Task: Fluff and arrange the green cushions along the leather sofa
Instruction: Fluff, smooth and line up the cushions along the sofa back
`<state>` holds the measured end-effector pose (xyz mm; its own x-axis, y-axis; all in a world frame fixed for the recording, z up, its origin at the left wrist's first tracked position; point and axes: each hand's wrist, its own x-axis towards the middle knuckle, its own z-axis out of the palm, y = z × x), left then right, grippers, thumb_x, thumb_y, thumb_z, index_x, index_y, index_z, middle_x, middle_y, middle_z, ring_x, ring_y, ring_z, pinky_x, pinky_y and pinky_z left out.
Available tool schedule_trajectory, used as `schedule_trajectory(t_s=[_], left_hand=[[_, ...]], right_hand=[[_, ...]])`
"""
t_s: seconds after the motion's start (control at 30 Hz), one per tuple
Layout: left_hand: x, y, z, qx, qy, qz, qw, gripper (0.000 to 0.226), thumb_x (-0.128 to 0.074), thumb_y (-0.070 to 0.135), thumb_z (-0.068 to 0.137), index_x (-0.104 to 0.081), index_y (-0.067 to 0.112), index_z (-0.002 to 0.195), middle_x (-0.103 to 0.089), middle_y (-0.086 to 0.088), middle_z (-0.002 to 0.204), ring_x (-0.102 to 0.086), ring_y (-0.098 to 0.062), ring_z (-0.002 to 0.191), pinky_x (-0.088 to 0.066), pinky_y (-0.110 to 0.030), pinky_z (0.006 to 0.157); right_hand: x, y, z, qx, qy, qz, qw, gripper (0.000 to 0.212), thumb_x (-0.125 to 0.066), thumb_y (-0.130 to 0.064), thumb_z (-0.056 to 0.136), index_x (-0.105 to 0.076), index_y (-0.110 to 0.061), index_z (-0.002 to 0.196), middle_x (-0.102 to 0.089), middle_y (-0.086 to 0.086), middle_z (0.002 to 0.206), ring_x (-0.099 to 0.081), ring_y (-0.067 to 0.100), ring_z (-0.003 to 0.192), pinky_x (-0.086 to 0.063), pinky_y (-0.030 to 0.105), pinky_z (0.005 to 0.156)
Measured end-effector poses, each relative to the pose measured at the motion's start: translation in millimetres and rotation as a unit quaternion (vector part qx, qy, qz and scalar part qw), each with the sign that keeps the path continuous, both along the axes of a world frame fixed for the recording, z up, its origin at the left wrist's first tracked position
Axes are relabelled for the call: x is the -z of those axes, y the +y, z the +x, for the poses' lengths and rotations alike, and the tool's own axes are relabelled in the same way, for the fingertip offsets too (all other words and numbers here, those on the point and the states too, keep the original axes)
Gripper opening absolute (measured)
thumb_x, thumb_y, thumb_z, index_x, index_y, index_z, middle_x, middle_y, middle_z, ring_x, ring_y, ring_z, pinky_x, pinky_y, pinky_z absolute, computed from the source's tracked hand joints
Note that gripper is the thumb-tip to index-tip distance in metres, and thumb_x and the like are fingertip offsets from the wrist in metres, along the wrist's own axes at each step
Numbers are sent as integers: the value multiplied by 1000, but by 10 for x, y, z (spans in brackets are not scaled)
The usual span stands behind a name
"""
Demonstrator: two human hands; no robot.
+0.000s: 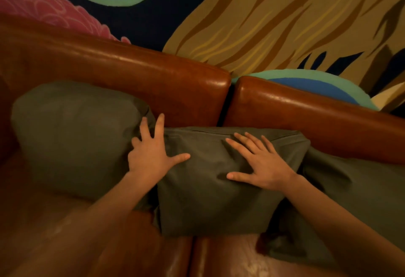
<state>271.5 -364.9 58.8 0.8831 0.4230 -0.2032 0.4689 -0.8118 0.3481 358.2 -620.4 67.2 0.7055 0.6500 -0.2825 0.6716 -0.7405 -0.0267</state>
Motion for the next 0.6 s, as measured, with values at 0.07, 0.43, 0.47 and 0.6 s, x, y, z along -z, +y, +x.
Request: schedule_trajectory(t_s=[0.07, 0.43, 0.47, 0.6], left_hand=[[173, -92, -228, -29, -98, 26, 994, 108, -50, 78, 68, -1, 30, 151, -5, -9, 158, -30, -41, 132, -45, -50, 92], [1085, -266, -1158, -166, -175, -43, 970, 68, -49, 55, 89, -26, 27, 146, -30, 1, 151, -33, -28, 133, -44, -47, 93], [1229, -293, -1231, -185, -166, -64, 967, 62, -48, 52, 91, -30, 25, 144, -35, -1, 147, -36, -28, 131, -44, -46, 92], [2033, -409, -1506, -262, -149, -169, 938, 37, -50, 28, 95, -50, 12, 128, -57, -14, 126, -54, -33, 114, -44, -40, 94]], right_hand=[[-12, 44, -106, -48, -18, 9, 999, 86, -20, -85, 74, 16, -49, 143, 9, -12, 161, 14, 11, 147, 11, 43, 119], [459, 680, -944, -282, -100, 65, 952, 84, -31, -80, 81, -16, -38, 152, -13, 0, 161, -5, 24, 149, 0, 50, 117], [557, 687, -1005, -300, -115, 59, 945, 83, -34, -78, 81, -21, -36, 151, -18, 2, 160, -10, 26, 148, -3, 52, 116], [1078, 700, -1232, -389, -174, 24, 904, 83, -58, -69, 74, -39, -30, 146, -33, 7, 155, -27, 30, 144, -13, 56, 111]])
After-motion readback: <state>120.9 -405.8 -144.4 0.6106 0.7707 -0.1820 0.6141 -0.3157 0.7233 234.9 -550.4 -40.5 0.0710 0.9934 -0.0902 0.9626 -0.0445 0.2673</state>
